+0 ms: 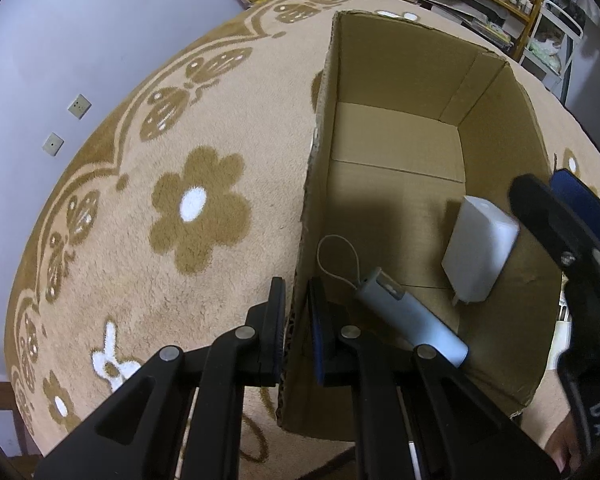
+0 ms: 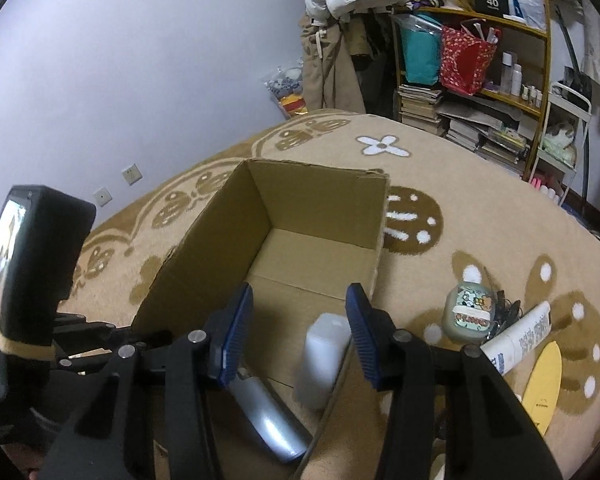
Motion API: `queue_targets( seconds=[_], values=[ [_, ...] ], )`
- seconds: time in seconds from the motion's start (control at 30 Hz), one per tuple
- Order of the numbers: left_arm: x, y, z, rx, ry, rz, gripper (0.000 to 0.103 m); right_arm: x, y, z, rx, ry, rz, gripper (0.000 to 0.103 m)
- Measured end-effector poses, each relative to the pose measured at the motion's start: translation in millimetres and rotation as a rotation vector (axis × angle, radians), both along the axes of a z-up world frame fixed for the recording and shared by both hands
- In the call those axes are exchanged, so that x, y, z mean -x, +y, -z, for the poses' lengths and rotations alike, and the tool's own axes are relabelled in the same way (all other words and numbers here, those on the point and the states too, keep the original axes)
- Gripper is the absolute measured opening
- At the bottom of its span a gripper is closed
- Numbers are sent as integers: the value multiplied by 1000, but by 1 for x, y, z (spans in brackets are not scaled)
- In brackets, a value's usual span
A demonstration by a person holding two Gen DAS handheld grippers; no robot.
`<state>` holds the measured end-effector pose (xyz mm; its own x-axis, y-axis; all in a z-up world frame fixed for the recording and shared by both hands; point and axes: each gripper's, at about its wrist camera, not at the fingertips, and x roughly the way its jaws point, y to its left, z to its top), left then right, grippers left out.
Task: Organize rigid objects
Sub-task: 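Carry the white charger into the box and release it with the right tool, then move the right tool back over the remaining item pile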
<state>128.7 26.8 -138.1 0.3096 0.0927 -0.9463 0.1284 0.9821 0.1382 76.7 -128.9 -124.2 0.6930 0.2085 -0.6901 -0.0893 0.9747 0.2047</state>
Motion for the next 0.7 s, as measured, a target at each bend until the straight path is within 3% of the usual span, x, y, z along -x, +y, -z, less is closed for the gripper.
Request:
queue_targets(
  seconds=[0.13,0.33,0.6,0.7],
  values=[
    [0,0,-1,5,0,-2,10,4,-6,-7,-14,-7,8,54],
    [1,-1,-1,-9,-3,5,10,14,-17,-17,33,-13,56,80],
    [0,-2,-1,-13,-2,2,11,26,-52,-8,50,67,188,84],
    [1,-2,-1,-6,0,-7,11,31,-69,-5,32,94,224,95]
  ],
)
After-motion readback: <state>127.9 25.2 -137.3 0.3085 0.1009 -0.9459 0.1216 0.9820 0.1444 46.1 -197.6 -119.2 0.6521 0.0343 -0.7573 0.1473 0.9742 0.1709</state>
